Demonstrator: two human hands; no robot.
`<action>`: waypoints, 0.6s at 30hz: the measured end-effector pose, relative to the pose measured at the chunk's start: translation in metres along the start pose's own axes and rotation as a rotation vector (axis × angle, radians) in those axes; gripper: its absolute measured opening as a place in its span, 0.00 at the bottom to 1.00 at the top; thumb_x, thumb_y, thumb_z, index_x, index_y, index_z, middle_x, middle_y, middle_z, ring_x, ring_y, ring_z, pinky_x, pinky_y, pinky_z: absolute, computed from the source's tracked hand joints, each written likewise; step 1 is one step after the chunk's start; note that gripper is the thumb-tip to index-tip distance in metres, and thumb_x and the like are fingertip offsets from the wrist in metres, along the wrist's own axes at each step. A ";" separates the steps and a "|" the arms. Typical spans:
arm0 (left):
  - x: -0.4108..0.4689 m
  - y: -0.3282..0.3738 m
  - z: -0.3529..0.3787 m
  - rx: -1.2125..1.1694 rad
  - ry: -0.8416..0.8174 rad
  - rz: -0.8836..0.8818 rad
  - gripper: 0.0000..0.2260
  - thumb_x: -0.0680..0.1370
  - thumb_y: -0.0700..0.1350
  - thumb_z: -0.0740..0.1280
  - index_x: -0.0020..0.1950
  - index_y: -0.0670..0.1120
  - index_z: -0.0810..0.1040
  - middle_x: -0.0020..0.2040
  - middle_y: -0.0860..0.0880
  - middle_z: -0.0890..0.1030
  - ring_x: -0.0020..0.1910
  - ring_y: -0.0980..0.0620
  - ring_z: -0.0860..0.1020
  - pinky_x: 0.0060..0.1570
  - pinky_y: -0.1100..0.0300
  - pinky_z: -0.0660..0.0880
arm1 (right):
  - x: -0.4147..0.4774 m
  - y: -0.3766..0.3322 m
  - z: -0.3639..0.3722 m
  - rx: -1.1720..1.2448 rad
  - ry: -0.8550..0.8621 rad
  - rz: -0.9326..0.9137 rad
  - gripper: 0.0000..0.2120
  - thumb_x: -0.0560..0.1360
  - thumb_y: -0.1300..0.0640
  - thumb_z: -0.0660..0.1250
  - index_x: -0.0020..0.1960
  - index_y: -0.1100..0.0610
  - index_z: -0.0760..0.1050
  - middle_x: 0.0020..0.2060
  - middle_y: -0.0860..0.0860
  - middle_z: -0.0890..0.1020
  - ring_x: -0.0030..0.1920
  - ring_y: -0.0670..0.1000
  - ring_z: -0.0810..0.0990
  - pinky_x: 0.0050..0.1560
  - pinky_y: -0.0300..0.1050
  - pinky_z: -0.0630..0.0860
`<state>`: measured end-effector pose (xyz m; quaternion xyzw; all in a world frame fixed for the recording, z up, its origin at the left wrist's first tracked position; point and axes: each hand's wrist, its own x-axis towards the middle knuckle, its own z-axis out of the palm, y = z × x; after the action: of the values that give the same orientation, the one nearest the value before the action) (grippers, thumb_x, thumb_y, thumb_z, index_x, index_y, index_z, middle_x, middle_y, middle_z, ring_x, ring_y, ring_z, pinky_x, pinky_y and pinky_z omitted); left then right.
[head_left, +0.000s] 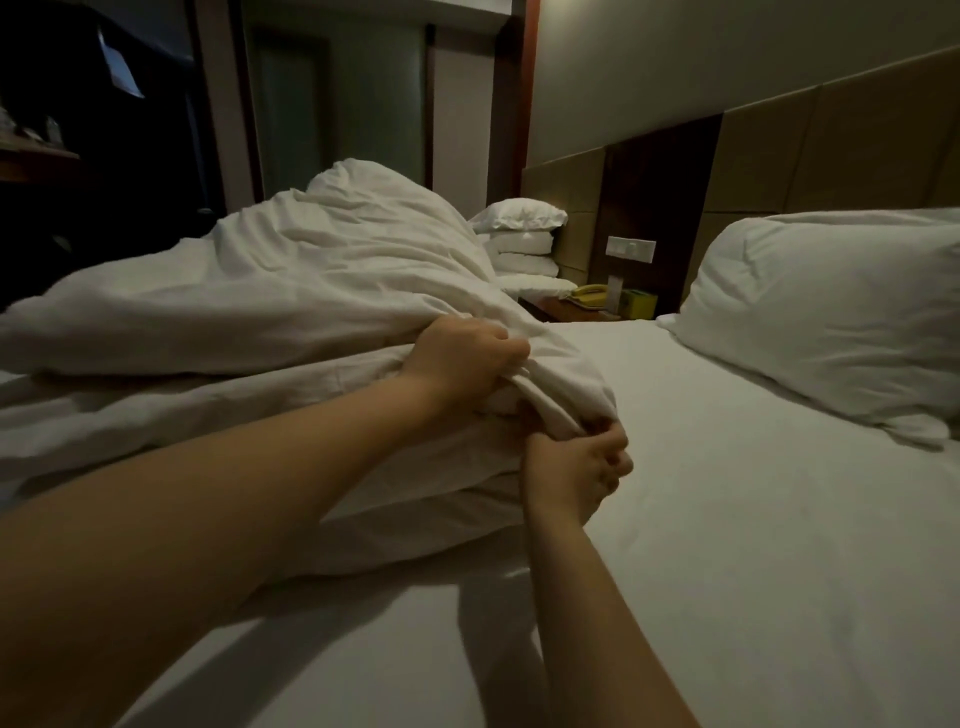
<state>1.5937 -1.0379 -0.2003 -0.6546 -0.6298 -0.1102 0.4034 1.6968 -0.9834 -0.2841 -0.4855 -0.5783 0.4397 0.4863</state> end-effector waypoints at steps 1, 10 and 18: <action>0.000 0.000 0.002 -0.008 0.021 -0.009 0.08 0.68 0.47 0.70 0.32 0.45 0.76 0.26 0.48 0.74 0.22 0.48 0.73 0.31 0.64 0.58 | 0.003 -0.001 0.003 -0.021 -0.009 0.016 0.31 0.73 0.55 0.69 0.70 0.57 0.57 0.69 0.59 0.60 0.66 0.62 0.64 0.63 0.54 0.68; 0.004 0.018 -0.005 -0.067 0.031 -0.100 0.03 0.74 0.42 0.67 0.45 0.43 0.78 0.43 0.42 0.79 0.43 0.40 0.78 0.40 0.53 0.64 | 0.034 0.007 0.009 0.135 -0.111 0.156 0.09 0.79 0.50 0.58 0.56 0.49 0.73 0.57 0.55 0.77 0.52 0.55 0.76 0.52 0.46 0.74; 0.013 -0.030 0.004 0.265 -0.374 -0.470 0.39 0.74 0.63 0.65 0.76 0.60 0.44 0.75 0.44 0.58 0.71 0.41 0.61 0.66 0.41 0.61 | 0.034 -0.014 -0.036 -0.359 -0.262 -0.719 0.07 0.75 0.65 0.61 0.42 0.55 0.74 0.39 0.53 0.77 0.38 0.55 0.75 0.34 0.40 0.66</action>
<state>1.5672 -1.0298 -0.1827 -0.4419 -0.8358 0.0047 0.3258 1.7290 -0.9504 -0.2609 -0.2698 -0.8352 0.1922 0.4391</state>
